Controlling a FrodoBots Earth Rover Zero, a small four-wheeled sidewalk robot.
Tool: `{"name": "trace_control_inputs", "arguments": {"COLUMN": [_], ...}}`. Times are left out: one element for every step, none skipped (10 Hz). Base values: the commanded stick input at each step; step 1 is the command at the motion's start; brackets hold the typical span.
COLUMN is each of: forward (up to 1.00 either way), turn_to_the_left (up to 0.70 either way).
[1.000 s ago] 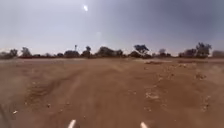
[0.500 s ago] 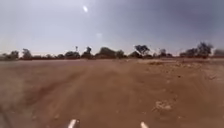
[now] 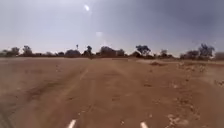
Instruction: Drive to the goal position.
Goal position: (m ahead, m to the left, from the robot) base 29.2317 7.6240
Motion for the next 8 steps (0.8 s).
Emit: {"name": "trace_control_inputs", "arguments": {"forward": [0.7,0.7,0.7,0.7,0.7,0.7,0.7,0.7], "turn_to_the_left": [0.0,0.0,0.0,0.0,0.0,0.0,0.0,0.0]}}
